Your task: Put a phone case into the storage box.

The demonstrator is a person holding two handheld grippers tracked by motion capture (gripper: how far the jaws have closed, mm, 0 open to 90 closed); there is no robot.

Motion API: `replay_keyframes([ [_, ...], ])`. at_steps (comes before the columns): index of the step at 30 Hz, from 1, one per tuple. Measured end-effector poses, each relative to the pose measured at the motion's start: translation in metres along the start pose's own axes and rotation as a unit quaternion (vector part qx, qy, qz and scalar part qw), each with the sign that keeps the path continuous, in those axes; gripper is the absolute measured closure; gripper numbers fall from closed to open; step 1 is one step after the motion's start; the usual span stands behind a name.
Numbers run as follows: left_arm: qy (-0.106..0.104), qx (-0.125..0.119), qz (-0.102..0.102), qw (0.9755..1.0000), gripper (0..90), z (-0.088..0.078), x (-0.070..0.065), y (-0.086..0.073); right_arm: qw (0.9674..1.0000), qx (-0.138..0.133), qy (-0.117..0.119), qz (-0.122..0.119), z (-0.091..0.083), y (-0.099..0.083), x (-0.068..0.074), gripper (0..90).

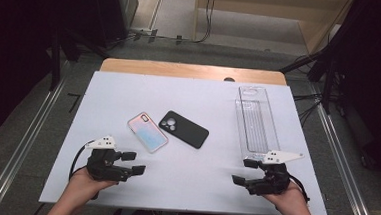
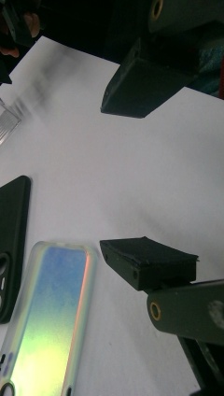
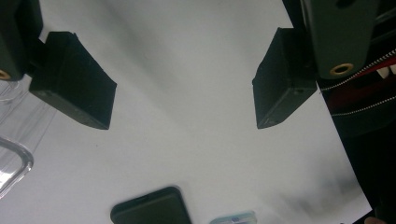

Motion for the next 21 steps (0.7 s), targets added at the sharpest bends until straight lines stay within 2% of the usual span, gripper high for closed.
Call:
replay_keyframes([
  [21,-0.004,0.006,0.001,1.0000,29.5,0.0002,-0.0009,-0.0014,1.0000,0.004,0.006,-0.004,0.0032,0.0021,-0.0027,19.8],
])
Point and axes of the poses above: each handheld gripper's, and its own axes: z roughly forward along the jaws, y roughly out of its top, x roughly to its left, the point moved 6 cm from there along z, roughly forward along the jaws, and after that the axes turned 2 degrees about -y, right-handed, at the moved point
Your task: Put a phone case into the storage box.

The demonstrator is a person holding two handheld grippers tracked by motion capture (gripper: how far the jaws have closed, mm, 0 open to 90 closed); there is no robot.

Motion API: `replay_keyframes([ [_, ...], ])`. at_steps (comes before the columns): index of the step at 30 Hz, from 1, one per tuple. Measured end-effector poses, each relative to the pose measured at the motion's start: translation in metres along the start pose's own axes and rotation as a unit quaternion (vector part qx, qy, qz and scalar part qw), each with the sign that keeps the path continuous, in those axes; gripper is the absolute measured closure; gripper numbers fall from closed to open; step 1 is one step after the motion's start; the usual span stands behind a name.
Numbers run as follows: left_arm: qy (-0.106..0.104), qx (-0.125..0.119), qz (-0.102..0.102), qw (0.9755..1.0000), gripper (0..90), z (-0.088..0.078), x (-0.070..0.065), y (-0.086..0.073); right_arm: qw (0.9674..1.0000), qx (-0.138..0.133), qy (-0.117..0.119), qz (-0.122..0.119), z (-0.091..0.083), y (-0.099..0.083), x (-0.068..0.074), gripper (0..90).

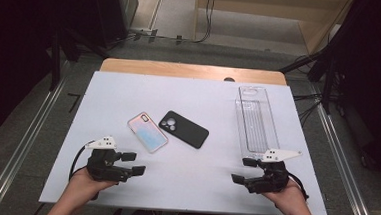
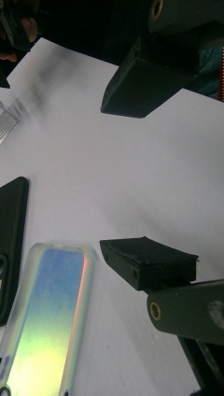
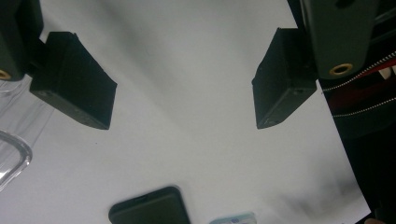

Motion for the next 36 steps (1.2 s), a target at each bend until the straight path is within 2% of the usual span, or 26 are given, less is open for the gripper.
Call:
replay_keyframes([
  [23,-0.001,-0.002,-0.007,1.0000,29.5,0.001,0.000,0.002,1.0000,-0.002,-0.004,0.003,-0.002,0.000,-0.005,20.3],
  [25,0.008,-0.003,-0.022,0.9997,29.5,0.000,0.001,0.004,1.0000,0.000,-0.005,0.005,-0.002,-0.001,-0.005,20.3],
  [28,0.012,-0.004,-0.025,0.9996,29.5,0.000,0.002,0.007,1.0000,0.000,-0.006,0.005,-0.003,-0.001,-0.005,20.4],
  [29,0.021,-0.003,-0.022,0.9995,29.5,0.001,0.004,0.010,1.0000,0.000,-0.006,0.005,-0.003,-0.001,-0.005,20.3],
  [30,0.021,-0.003,-0.022,0.9995,29.4,0.001,0.004,0.010,1.0000,0.000,-0.006,0.005,-0.003,-0.001,-0.005,20.3],
  [31,0.031,0.006,-0.020,0.9993,29.3,0.003,0.006,0.014,1.0000,0.002,-0.006,0.005,-0.003,-0.002,-0.005,20.3],
  [32,0.031,0.006,-0.020,0.9993,29.3,0.003,0.006,0.014,1.0000,0.002,-0.006,0.004,-0.003,-0.002,-0.004,20.3],
  [33,0.042,0.006,-0.019,0.9989,29.3,0.004,0.009,0.019,1.0000,0.002,-0.006,0.002,-0.003,-0.002,-0.004,20.4],
  [34,0.042,0.006,-0.019,0.9989,29.3,0.004,0.009,0.019,1.0000,0.002,-0.006,0.002,-0.003,-0.002,-0.004,20.4],
  [36,0.043,-0.005,-0.026,0.9987,29.3,0.005,0.012,0.028,1.0000,0.001,-0.007,0.004,-0.003,-0.002,-0.004,20.3],
])
Point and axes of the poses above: each handheld gripper's, and its own axes: z roughly forward along the jaws, y roughly out of its top, x roughly to its left, the point moved 6 cm from there along z, roughly forward along the jaws, and after that the axes turned 2 degrees about -y, right-handed, at the moved point
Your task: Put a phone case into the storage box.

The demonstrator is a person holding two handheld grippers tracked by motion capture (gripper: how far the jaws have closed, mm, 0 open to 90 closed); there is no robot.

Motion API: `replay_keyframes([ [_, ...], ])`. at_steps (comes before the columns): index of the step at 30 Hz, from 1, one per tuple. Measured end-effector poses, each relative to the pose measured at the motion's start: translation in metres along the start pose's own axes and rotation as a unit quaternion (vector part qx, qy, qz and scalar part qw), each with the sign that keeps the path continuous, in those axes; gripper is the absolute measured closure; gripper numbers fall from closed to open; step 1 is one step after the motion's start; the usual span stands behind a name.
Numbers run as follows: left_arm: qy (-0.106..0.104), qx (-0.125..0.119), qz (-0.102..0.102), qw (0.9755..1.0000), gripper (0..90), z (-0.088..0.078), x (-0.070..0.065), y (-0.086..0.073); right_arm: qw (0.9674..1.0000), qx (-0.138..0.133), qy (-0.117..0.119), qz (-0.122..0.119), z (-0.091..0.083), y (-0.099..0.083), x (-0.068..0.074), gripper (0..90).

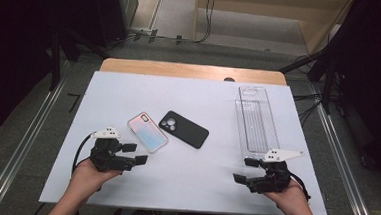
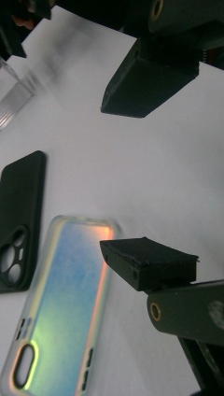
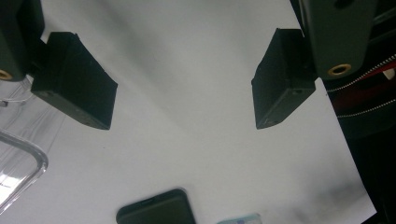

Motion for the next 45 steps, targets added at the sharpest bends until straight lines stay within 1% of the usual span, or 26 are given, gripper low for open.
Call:
replay_keyframes([
  [2,0.000,-0.003,-0.009,1.0000,29.3,0.002,0.002,0.006,1.0000,0.001,0.000,0.001,0.000,0.000,0.000,20.3],
  [6,0.007,-0.006,-0.011,0.9999,29.4,0.007,0.006,0.016,1.0000,0.003,-0.002,0.001,0.000,0.000,0.000,20.3],
  [7,0.013,-0.007,-0.014,0.9998,29.4,0.010,0.008,0.020,1.0000,0.002,-0.002,0.001,0.000,0.000,0.000,20.4],
  [9,0.015,-0.005,-0.013,0.9998,29.4,0.012,0.010,0.021,1.0000,0.002,-0.002,0.001,0.001,0.000,0.001,20.4],
  [10,0.021,0.001,-0.015,0.9997,29.5,0.014,0.012,0.022,1.0000,0.003,0.000,-0.002,0.001,-0.001,0.001,20.3],
  [13,0.025,0.002,-0.018,0.9995,29.6,0.017,0.016,0.023,1.0000,0.003,-0.001,-0.001,0.000,-0.001,0.001,20.4],
  [16,0.032,0.003,-0.017,0.9993,29.6,0.023,0.018,0.028,1.0000,0.001,-0.002,0.000,0.000,-0.001,0.000,20.3],
  [21,0.035,0.006,-0.018,0.9992,29.7,0.030,0.020,0.032,1.0000,0.002,-0.003,-0.001,0.000,-0.001,0.000,20.3],
  [24,0.033,-0.001,-0.017,0.9993,32.7,0.036,0.020,0.036,1.0000,0.002,-0.004,0.001,-0.001,-0.001,0.000,20.3],
  [27,0.032,-0.002,-0.020,0.9993,33.0,0.040,0.019,0.038,1.0000,0.001,-0.005,0.001,0.000,-0.001,0.000,20.3],
  [28,0.034,-0.002,-0.018,0.9992,34.8,0.043,0.018,0.039,1.0000,0.001,-0.004,0.001,0.000,-0.001,0.000,20.3],
  [29,0.035,-0.001,-0.017,0.9992,35.8,0.044,0.017,0.040,1.0000,0.003,-0.005,-0.001,0.000,-0.001,0.000,20.4],
  [30,0.035,-0.001,-0.017,0.9992,38.6,0.044,0.017,0.040,1.0000,0.003,-0.005,-0.001,0.000,-0.001,0.000,20.4],
  [31,0.037,0.001,-0.016,0.9992,38.6,0.046,0.017,0.040,1.0000,0.003,-0.005,-0.001,0.000,-0.001,0.000,20.3],
  [32,0.046,0.004,-0.012,0.9989,51.9,0.048,0.016,0.040,1.0000,0.002,-0.005,0.000,-0.001,-0.001,0.000,20.4],
  [33,0.048,0.003,-0.006,0.9988,60.7,0.048,0.015,0.040,1.0000,0.002,-0.005,0.000,-0.001,-0.001,0.000,20.4],
  [34,0.047,0.002,-0.002,0.9989,69.1,0.049,0.016,0.040,1.0000,0.002,-0.005,0.001,-0.001,-0.001,0.000,20.4],
  [35,0.047,0.002,-0.002,0.9989,77.9,0.049,0.016,0.040,1.0000,0.002,-0.005,0.001,-0.001,-0.001,0.000,20.4],
  [36,0.035,0.007,-0.011,0.9993,88.6,0.051,0.016,0.037,1.0000,0.002,-0.004,0.000,-0.001,-0.001,0.000,20.4],
  [37,0.036,0.013,-0.015,0.9992,90.0,0.052,0.016,0.036,1.0000,0.002,-0.004,-0.001,-0.002,-0.001,0.000,20.3],
  [39,0.033,0.023,-0.018,0.9990,90.0,0.056,0.015,0.032,1.0000,0.001,-0.004,-0.001,-0.002,-0.001,0.000,20.4],
  [40,0.033,0.023,-0.018,0.9990,90.0,0.056,0.015,0.032,1.0000,0.001,-0.004,-0.001,-0.002,-0.001,0.000,20.4],
  [41,0.038,0.032,-0.026,0.9984,90.0,0.060,0.017,0.027,1.0000,0.001,-0.003,-0.001,-0.002,-0.001,0.001,20.4],
  [44,0.052,0.044,-0.025,0.9973,90.0,0.064,0.021,0.021,1.0000,0.000,-0.005,-0.003,-0.003,-0.001,0.000,20.3],
  [45,0.052,0.044,-0.025,0.9973,90.0,0.064,0.021,0.021,1.0000,-0.001,-0.005,-0.002,-0.003,-0.001,0.001,20.4],
])
Point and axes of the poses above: each handheld gripper's, and its own axes: z roughly forward along the jaws, y roughly out of its top, x roughly to its left, the point moved 6 cm from there along z, roughly forward along the jaws, and after that the axes turned 2 degrees about -y, right-handed, at the moved point
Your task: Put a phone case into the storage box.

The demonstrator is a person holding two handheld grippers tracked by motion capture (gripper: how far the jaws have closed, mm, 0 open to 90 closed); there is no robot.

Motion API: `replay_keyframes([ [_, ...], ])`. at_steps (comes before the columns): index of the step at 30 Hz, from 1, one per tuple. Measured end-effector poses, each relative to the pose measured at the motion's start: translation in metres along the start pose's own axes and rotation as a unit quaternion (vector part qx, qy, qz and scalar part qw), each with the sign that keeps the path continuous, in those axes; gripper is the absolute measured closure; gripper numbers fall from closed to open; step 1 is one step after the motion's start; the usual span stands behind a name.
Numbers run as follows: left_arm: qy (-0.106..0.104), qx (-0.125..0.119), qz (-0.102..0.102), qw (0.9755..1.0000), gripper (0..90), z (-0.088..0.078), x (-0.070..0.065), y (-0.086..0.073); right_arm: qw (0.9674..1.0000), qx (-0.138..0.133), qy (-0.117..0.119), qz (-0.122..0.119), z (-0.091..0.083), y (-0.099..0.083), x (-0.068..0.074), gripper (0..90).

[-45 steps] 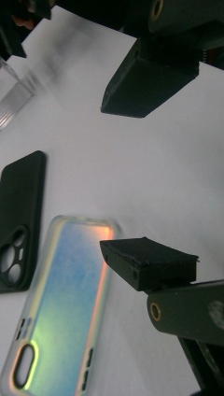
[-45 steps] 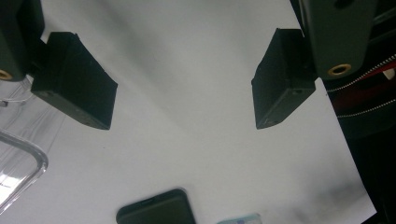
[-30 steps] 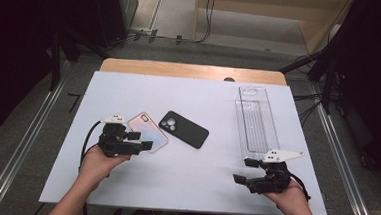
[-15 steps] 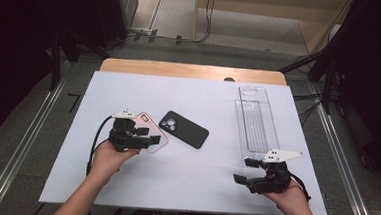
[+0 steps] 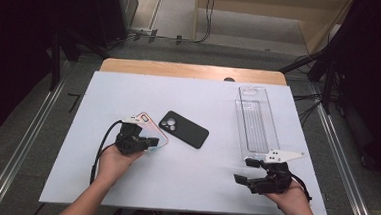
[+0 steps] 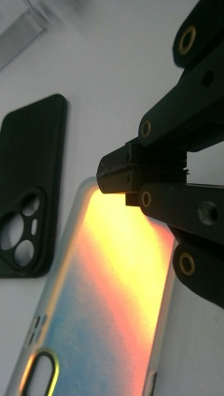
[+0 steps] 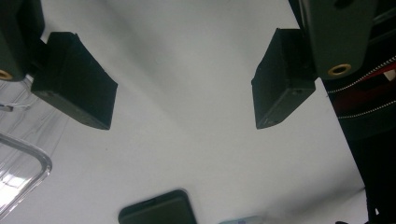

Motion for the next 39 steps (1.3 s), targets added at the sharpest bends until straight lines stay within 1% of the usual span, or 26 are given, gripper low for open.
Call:
replay_keyframes([
  [1,0.000,0.000,-0.005,1.0000,90.0,0.000,0.001,-0.001,1.0000,0.000,0.000,0.000,0.000,0.000,0.000,20.4],
  [2,0.004,0.005,-0.006,1.0000,90.0,0.001,0.002,-0.002,1.0000,0.000,0.000,0.000,0.000,0.000,0.000,20.3],
  [3,0.008,0.010,-0.003,0.9999,90.0,0.002,0.003,-0.003,1.0000,0.000,0.000,0.000,0.000,0.000,0.000,20.3],
  [4,0.008,0.010,-0.003,0.9999,90.0,0.002,0.003,-0.003,1.0000,0.000,0.000,0.000,0.000,0.000,0.000,20.3],
  [6,0.017,0.026,-0.008,0.9995,90.0,0.007,0.006,-0.009,1.0000,0.002,0.000,-0.001,0.000,0.000,0.000,20.4],
  [7,0.019,0.030,-0.010,0.9993,90.0,0.007,0.007,-0.010,1.0000,0.002,0.000,-0.002,0.000,0.000,0.000,20.3],
  [8,0.019,0.030,-0.010,0.9993,90.0,0.007,0.007,-0.010,1.0000,0.002,0.000,-0.002,0.000,0.000,0.000,20.3],
  [9,0.022,0.032,-0.013,0.9992,90.0,0.007,0.011,-0.011,1.0000,0.001,-0.001,-0.002,0.000,0.000,0.000,20.4],
  [12,0.021,0.032,-0.018,0.9991,90.0,0.005,0.013,-0.012,1.0000,0.001,-0.001,-0.001,-0.001,0.000,0.000,20.4],
  [15,0.024,0.034,-0.018,0.9990,90.0,0.003,0.015,-0.014,1.0000,0.001,-0.002,-0.001,0.000,0.000,0.000,20.4],
  [16,0.025,0.032,-0.023,0.9989,90.0,0.001,0.017,-0.015,1.0000,0.001,-0.002,-0.001,0.000,0.000,0.000,20.4],
  [20,0.030,0.032,-0.027,0.9987,90.0,-0.002,0.019,-0.016,1.0000,0.001,-0.002,0.000,-0.001,0.000,0.000,20.4],
  [21,0.029,0.031,-0.033,0.9986,90.0,-0.003,0.021,-0.016,1.0000,0.001,-0.002,-0.001,-0.001,0.000,0.000,20.4],
  [22,0.029,0.031,-0.033,0.9986,90.0,-0.003,0.021,-0.016,1.0000,0.001,-0.002,-0.001,-0.001,0.000,0.000,20.4],
  [25,0.029,0.032,-0.042,0.9982,90.0,-0.008,0.026,-0.018,1.0000,0.000,-0.002,0.000,-0.001,0.000,0.000,20.3],
  [27,0.032,0.035,-0.045,0.9979,90.0,-0.012,0.031,-0.020,1.0000,0.000,-0.002,0.000,-0.001,0.000,0.000,20.4],
  [28,0.032,0.035,-0.045,0.9979,90.0,-0.012,0.031,-0.020,1.0000,0.000,-0.002,0.000,-0.001,0.000,0.000,20.4],
  [29,0.031,0.033,-0.050,0.9977,90.0,-0.015,0.034,-0.021,1.0000,0.000,-0.002,-0.001,-0.001,0.000,0.000,20.4],
  [30,0.031,0.033,-0.050,0.9977,90.0,-0.015,0.034,-0.021,1.0000,0.000,-0.002,-0.001,-0.001,0.000,0.000,20.3],
  [33,0.033,0.034,-0.053,0.9975,90.0,-0.021,0.041,-0.023,1.0000,-0.003,0.002,-0.002,-0.001,0.001,0.001,20.3],
  [36,0.035,0.033,-0.055,0.9973,90.0,-0.024,0.044,-0.024,1.0000,-0.006,0.004,-0.004,-0.002,0.002,0.002,20.3],
  [39,0.044,0.032,-0.054,0.9970,90.0,-0.028,0.049,-0.025,1.0000,-0.006,0.002,-0.005,-0.001,0.002,0.002,20.3],
])
Point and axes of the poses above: each handheld gripper's, and its own axes: z roughly forward along the jaws, y roughly out of its top, x roughly to its left, the point moved 6 cm from there along z, roughly forward along the jaws, and after that the axes turned 2 degrees about -y, right-handed, at the moved point
